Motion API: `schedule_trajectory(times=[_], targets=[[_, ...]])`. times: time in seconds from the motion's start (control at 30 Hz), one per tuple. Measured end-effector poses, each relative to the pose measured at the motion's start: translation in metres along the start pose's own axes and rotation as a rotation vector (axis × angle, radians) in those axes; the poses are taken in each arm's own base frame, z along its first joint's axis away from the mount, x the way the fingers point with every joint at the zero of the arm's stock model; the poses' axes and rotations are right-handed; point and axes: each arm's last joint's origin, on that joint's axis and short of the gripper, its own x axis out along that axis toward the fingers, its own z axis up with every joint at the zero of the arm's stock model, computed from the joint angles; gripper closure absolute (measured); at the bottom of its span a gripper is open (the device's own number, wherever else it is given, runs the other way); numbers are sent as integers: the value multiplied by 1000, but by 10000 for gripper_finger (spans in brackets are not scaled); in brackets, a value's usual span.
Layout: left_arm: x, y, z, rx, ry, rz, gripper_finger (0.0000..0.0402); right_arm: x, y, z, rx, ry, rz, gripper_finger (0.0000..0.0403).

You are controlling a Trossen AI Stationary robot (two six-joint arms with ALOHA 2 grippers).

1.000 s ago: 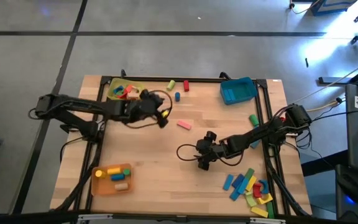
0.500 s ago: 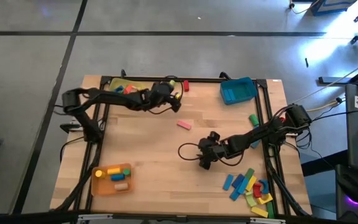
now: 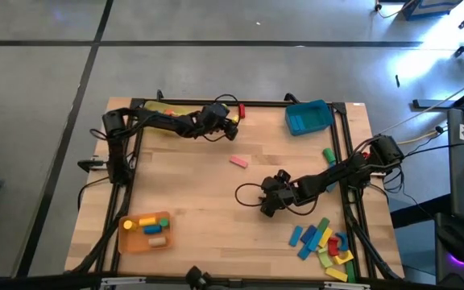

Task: Sort blocks by size
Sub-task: Put the blue cylindrical block into the light orange bin

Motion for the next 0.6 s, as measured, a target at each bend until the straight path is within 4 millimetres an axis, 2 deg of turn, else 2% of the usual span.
schedule_trajectory(times=[0.13, 0.6], targets=[[6, 4, -2, -10, 8, 9, 169, 0, 0, 0, -1, -4, 3, 114], [5, 3, -3, 29, 20, -17, 169, 0, 1, 1, 0, -13, 10, 114]])
